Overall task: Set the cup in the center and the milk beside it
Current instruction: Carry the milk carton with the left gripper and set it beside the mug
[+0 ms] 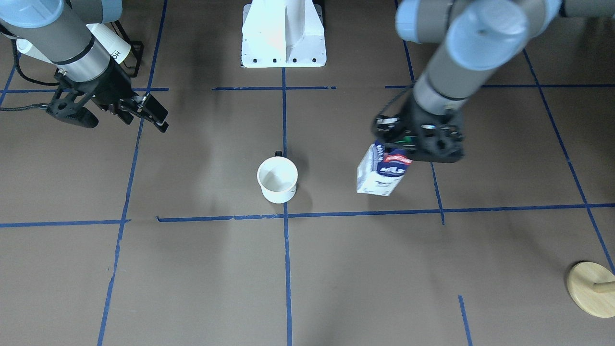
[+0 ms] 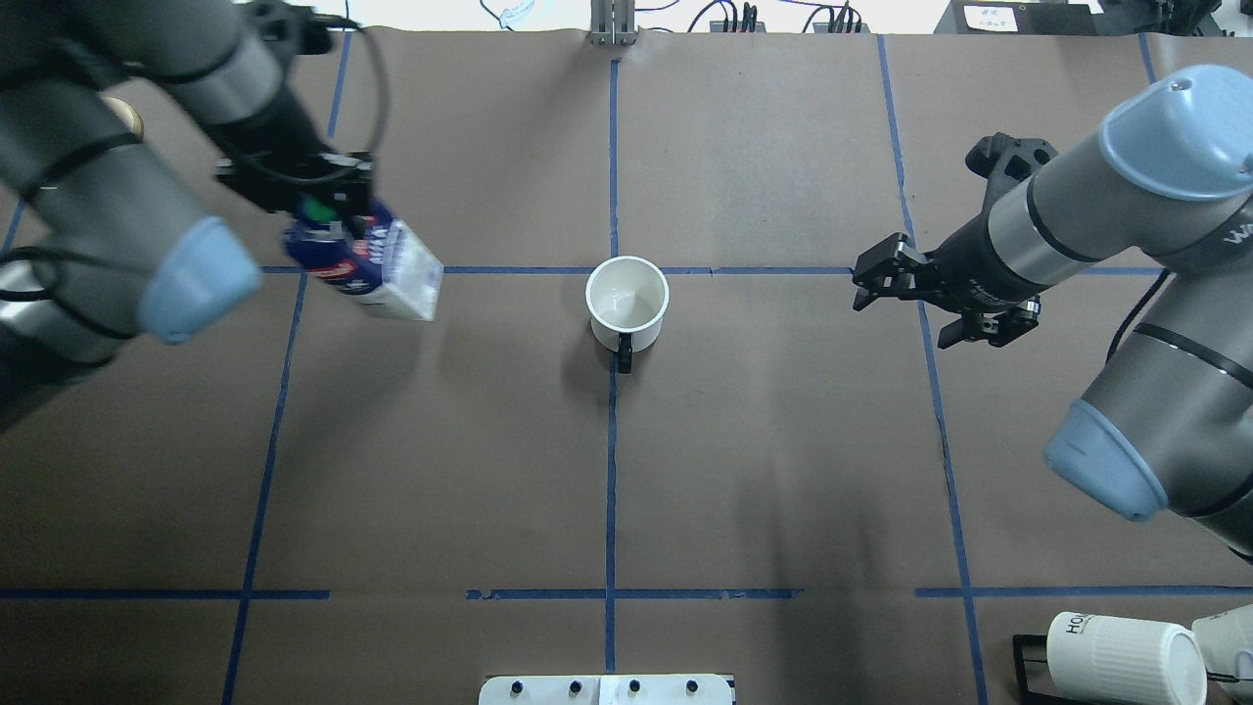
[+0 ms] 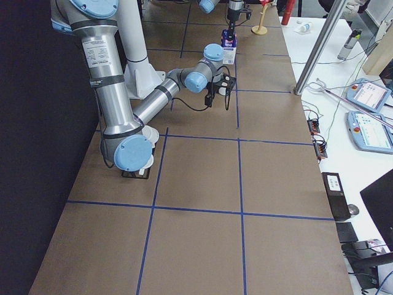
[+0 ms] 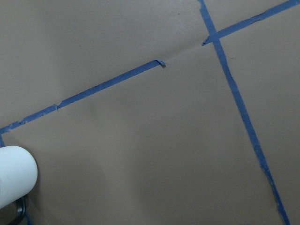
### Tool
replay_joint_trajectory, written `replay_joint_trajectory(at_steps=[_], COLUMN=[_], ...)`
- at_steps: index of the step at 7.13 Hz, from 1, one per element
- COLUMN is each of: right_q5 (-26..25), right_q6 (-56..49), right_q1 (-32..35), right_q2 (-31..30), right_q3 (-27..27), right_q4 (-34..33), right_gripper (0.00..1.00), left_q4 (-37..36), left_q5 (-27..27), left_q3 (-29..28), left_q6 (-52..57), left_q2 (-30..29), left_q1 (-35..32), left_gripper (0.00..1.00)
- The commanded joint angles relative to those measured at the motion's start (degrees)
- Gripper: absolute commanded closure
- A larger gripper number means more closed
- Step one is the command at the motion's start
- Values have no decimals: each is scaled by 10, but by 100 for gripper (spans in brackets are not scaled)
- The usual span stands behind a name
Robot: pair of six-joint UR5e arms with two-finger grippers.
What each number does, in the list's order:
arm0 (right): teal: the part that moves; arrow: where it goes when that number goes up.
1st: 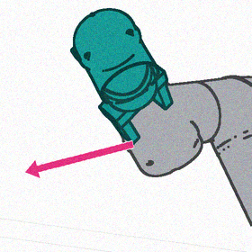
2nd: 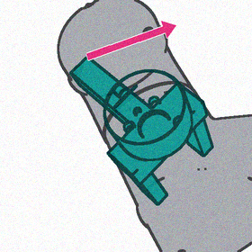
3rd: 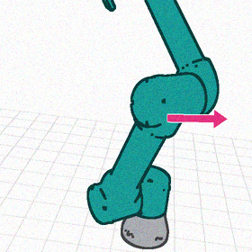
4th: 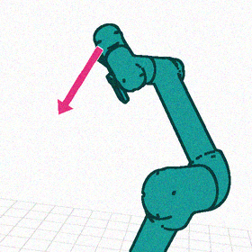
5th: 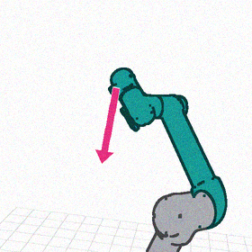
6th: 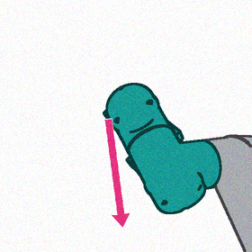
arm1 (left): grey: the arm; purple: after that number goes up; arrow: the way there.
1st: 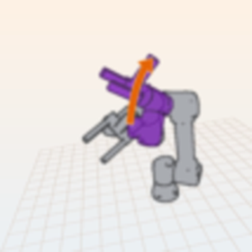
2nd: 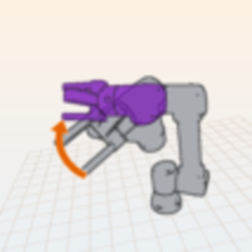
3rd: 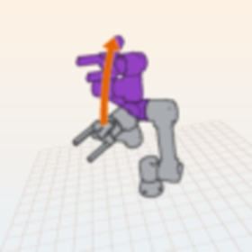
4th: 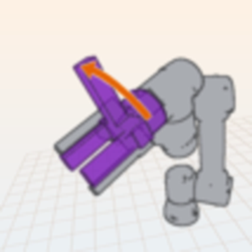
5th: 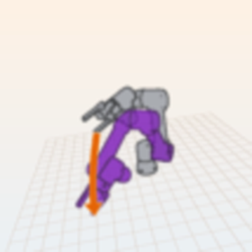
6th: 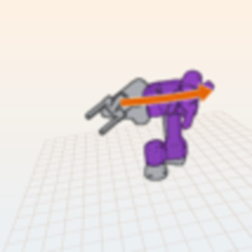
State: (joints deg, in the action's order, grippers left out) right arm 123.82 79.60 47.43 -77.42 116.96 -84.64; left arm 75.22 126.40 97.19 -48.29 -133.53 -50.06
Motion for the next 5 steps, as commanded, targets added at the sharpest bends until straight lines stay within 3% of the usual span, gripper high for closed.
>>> replay_joint_trajectory(at_steps=[1,2,5], right_q5=[-2,-2,-3], right_q6=[-37,-38,-40], right_q1=[4,2,2], right_q2=[-47,-47,-47], right_q3=[24,21,18], right_q4=[2,2,2], right_gripper=[0,0,0], left_q4=[1,10,33], left_q5=[-19,-47,-50], left_q3=[-132,-139,-160], left_q6=[-56,-76,-100], left_q2=[-131,-132,-132], left_q1=[43,66,82], left_gripper=[100,100,99])
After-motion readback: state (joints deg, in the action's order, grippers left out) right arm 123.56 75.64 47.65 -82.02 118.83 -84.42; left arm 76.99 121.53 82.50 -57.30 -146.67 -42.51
